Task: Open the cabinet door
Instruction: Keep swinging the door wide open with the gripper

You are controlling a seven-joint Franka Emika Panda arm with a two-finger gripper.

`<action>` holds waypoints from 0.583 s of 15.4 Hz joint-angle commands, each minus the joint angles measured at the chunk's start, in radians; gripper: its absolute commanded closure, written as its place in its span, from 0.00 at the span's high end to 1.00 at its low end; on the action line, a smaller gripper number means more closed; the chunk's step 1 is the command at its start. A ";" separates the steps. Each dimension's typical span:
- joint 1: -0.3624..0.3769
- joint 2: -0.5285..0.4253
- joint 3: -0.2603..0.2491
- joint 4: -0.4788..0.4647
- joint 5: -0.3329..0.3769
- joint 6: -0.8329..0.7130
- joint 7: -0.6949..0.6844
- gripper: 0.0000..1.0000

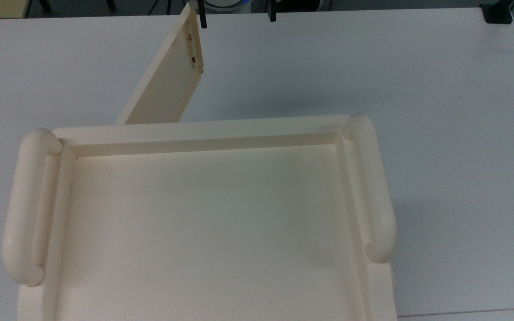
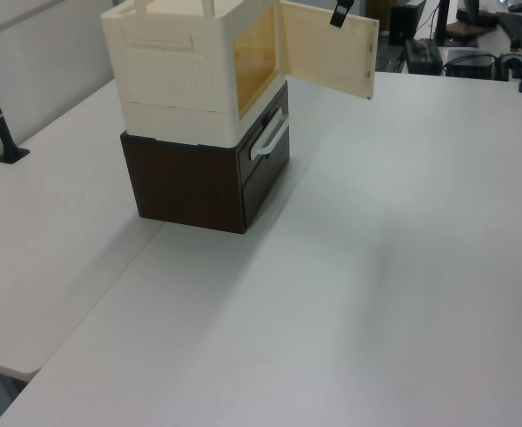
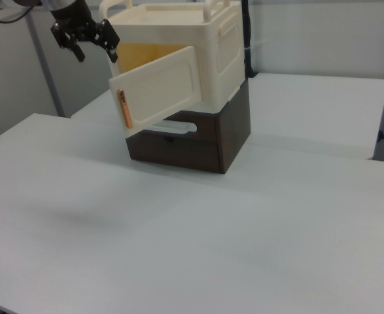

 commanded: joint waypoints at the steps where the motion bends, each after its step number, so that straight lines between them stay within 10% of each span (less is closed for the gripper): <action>1: -0.011 -0.002 -0.013 -0.021 0.011 -0.013 0.017 1.00; 9: -0.074 0.007 -0.025 -0.082 0.000 -0.085 0.006 1.00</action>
